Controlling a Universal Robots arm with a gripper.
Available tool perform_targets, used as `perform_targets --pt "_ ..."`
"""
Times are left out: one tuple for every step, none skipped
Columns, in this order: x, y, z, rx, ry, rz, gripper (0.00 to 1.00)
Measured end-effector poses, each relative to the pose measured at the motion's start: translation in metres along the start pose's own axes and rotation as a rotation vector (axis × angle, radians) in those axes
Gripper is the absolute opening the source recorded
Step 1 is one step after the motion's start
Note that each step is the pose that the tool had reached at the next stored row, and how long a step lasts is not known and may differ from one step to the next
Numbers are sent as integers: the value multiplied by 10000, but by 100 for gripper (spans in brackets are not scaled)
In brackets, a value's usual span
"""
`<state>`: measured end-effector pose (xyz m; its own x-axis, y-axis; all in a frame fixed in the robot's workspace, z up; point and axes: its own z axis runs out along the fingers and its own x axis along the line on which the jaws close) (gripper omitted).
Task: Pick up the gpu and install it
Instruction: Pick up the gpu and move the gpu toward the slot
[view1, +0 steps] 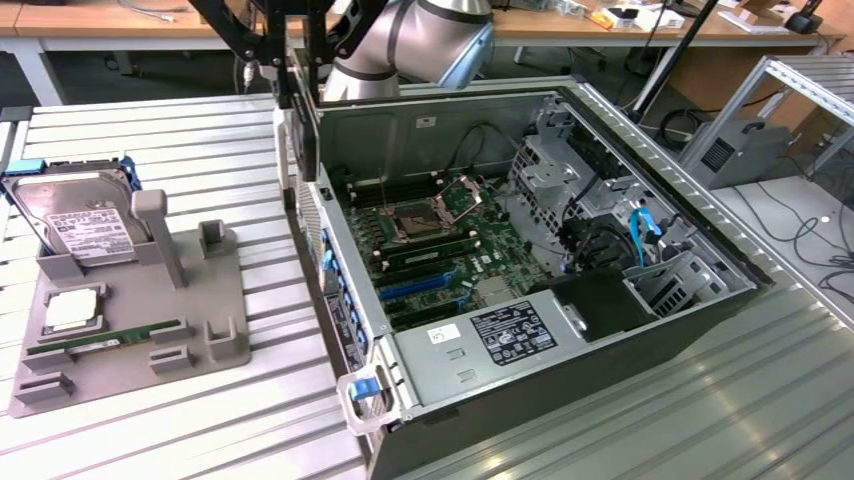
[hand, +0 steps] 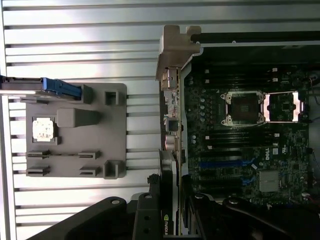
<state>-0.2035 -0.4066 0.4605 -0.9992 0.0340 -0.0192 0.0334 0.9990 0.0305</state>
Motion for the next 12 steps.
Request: perform_targets --pt "-8 0 0 0 0 -1 27" --pt "-18 1 0 1 1 -1 27" --pt "-28 1 0 0 1 -1 27" --pt "-37 1 0 0 1 -1 27" --pt "-49 1 1 0 0 -1 27" --pt "-60 2 1 1 1 0 27" --pt "-77 3 1 1 1 -1 27" --pt "-90 3 2 0 0 -1 27" --pt "-102 3 2 1 0 -1 27" --pt "-108 4 2 1 0 -1 27" --pt "-118 4 2 1 1 0 27" --pt "-129 4 2 1 1 -1 27"
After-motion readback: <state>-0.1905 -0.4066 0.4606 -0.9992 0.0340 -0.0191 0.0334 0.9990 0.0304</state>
